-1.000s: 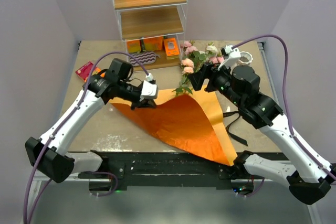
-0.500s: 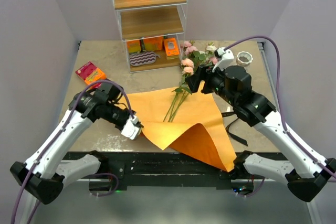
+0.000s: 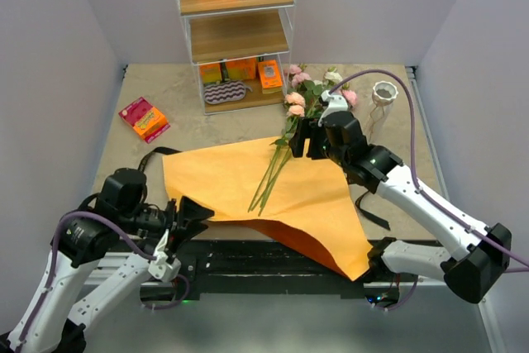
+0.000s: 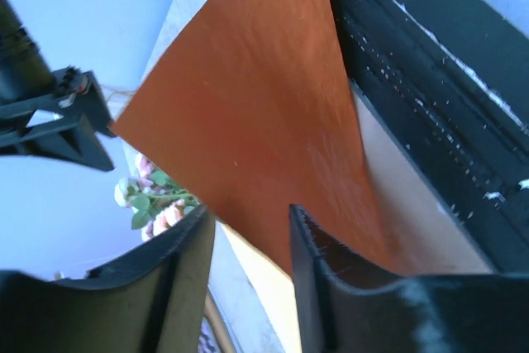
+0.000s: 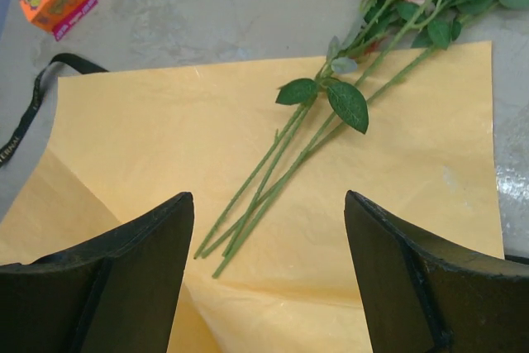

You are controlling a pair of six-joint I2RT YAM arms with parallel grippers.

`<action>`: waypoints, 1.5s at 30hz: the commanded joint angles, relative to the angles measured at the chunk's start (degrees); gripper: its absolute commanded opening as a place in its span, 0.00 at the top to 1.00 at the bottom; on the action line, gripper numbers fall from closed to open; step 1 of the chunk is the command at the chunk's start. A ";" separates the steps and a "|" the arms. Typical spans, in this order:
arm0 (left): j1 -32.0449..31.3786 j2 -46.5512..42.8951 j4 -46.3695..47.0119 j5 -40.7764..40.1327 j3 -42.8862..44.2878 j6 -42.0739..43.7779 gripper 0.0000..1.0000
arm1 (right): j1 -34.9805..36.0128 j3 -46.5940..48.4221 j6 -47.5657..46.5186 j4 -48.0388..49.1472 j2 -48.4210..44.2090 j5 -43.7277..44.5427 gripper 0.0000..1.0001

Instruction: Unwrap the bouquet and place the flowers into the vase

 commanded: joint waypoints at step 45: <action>2.79 42.18 39.14 -32.93 19.87 -82.95 0.07 | 7.91 4.35 3.79 -3.48 8.45 10.14 0.25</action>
